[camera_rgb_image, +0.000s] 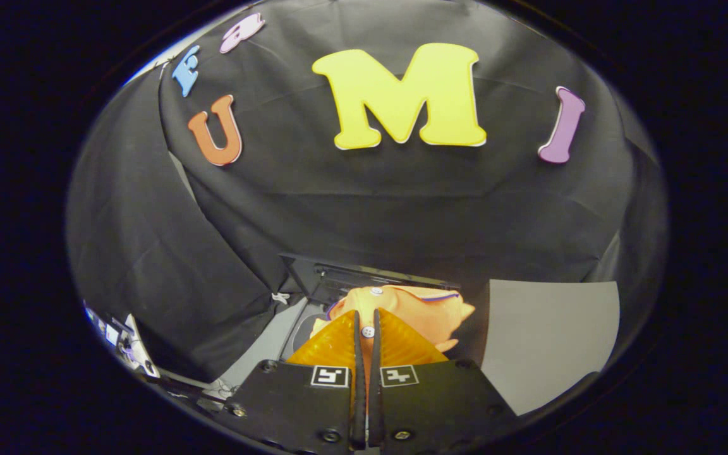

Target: Put the clothes into the washing machine and then close the washing machine lid.

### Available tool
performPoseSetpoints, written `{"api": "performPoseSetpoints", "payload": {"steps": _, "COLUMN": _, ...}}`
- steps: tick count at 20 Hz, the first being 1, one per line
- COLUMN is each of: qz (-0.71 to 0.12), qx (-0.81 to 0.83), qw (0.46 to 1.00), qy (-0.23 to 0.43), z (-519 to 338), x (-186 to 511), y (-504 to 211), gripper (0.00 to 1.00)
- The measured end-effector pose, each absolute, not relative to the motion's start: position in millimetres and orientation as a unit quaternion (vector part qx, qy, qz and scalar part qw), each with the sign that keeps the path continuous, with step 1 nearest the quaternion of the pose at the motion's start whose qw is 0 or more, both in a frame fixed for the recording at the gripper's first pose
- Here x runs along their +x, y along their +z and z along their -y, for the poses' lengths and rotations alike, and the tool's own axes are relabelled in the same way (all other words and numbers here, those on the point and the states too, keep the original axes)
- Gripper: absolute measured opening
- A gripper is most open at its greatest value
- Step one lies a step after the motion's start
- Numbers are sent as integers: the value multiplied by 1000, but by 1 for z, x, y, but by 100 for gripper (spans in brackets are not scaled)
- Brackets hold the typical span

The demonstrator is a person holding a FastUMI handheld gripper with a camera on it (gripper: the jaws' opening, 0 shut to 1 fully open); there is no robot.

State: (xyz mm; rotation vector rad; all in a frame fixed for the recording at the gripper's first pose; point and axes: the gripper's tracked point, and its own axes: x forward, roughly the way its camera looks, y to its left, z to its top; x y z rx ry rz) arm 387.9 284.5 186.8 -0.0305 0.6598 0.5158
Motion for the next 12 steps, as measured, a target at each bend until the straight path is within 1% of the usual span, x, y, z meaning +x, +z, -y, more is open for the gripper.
{"api": "performPoseSetpoints", "payload": {"steps": 7, "qz": -333, "qx": -17, "qw": 902, "qy": 273, "z": -322, "x": 384, "y": 167, "gripper": 5}}
{"api": "performPoseSetpoints", "payload": {"steps": 12, "qz": -355, "qx": -25, "qw": 893, "qy": 274, "z": -339, "x": 381, "y": 129, "gripper": 5}}
